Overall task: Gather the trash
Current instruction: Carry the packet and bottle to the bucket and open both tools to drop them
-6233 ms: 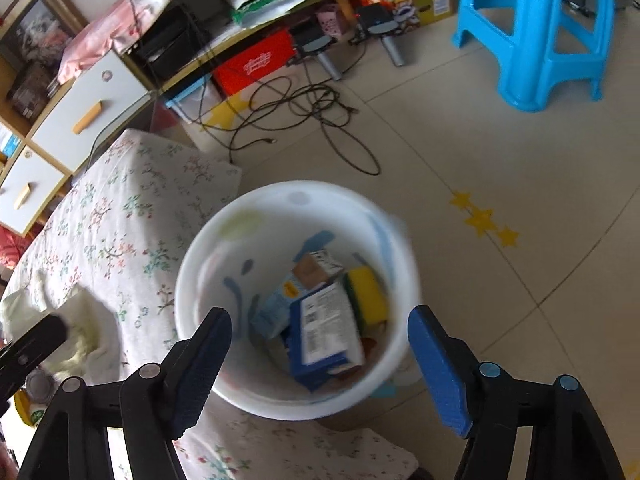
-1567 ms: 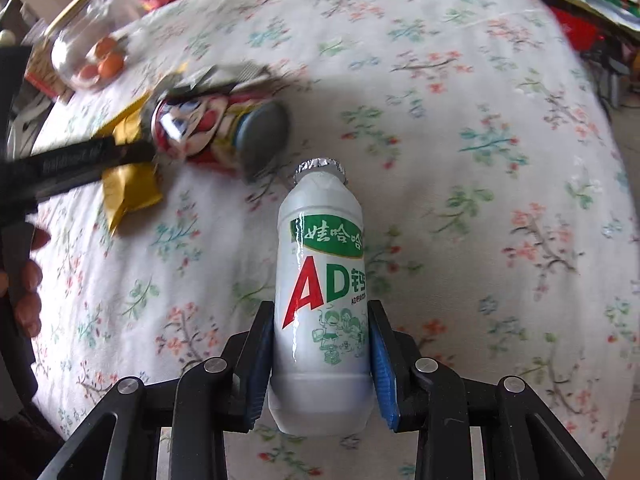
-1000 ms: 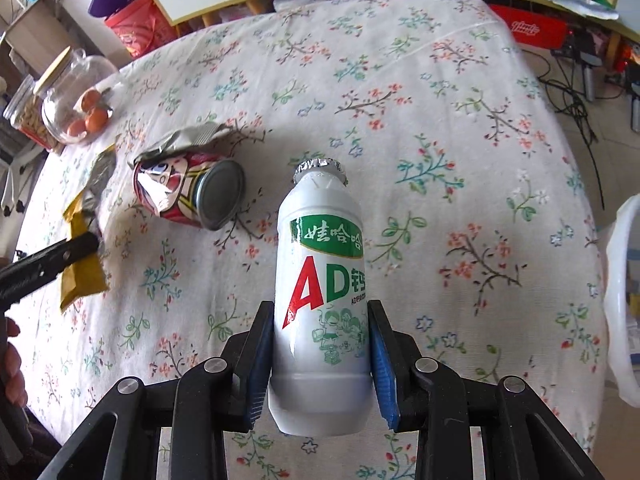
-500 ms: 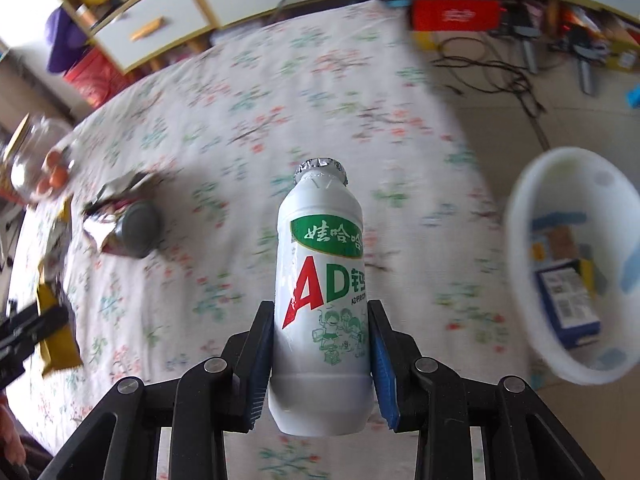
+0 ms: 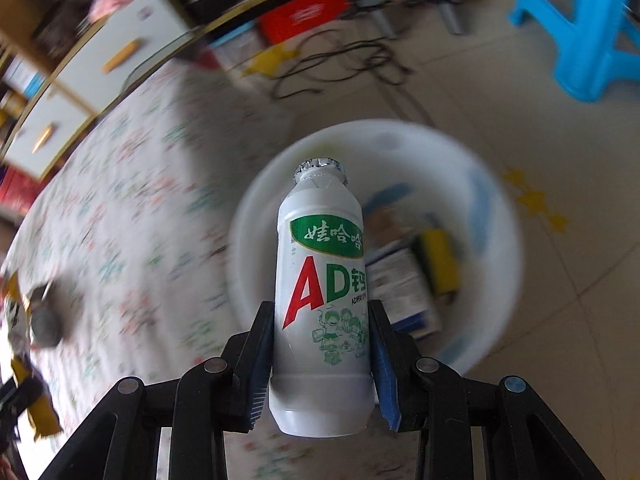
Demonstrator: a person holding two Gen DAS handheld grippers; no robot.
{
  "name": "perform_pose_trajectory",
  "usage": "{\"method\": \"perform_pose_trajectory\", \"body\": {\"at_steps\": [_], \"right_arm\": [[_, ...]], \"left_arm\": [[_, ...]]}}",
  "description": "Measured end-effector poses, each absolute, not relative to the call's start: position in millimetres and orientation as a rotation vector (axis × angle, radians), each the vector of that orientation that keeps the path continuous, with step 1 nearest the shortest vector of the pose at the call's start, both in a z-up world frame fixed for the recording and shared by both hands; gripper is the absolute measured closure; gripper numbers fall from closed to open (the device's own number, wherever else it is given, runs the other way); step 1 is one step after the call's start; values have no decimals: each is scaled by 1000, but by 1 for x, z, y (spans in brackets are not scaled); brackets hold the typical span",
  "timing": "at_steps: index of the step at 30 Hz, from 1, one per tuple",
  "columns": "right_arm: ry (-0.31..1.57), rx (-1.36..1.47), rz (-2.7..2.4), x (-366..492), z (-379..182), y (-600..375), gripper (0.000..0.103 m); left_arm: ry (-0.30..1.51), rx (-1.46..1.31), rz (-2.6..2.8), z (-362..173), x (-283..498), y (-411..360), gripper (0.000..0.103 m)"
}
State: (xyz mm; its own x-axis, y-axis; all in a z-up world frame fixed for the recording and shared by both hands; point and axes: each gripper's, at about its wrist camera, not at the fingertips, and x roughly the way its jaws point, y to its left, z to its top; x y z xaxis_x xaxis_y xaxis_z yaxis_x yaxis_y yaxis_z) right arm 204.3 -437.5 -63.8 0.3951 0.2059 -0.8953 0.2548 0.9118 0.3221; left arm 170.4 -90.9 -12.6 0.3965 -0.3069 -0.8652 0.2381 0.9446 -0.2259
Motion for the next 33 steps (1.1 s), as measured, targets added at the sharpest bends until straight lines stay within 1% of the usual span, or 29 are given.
{"method": "perform_pose_trajectory", "body": {"at_steps": [2,4,10,16,25,26,27,28,30,32,33], "right_arm": [[1176,490,-67,204,-66,-454,47],[1163,521,-86,202,-64,-466,43],[1149,555,-109,189,-59,-487,37],[1143,551,-152,176,-57,-508,34],[1136,574,-195,169,-58,-528,32],[1137,574,-194,169,-58,-528,32],[1137,573,-193,169,-57,-528,32],[1135,574,-191,169,-57,-528,32],[1132,576,-185,169,-55,-526,32],[1128,574,-180,170,-53,-524,31],[1126,572,-178,171,-53,-523,31]], "left_arm": [[1115,-50,-375,-13,176,-114,51],[1120,-39,-399,-14,180,-133,51],[1139,-11,-462,-22,194,-190,51],[1147,9,-512,-32,213,-240,51],[1119,-2,-560,-40,238,-278,49],[1113,-14,-580,-39,240,-280,46],[1110,-23,-603,-38,242,-282,40],[1109,-24,-609,-37,244,-284,37],[1107,-20,-600,-34,247,-287,21],[1088,-10,-587,-29,247,-286,17],[1080,0,-580,-27,246,-284,17]]}}
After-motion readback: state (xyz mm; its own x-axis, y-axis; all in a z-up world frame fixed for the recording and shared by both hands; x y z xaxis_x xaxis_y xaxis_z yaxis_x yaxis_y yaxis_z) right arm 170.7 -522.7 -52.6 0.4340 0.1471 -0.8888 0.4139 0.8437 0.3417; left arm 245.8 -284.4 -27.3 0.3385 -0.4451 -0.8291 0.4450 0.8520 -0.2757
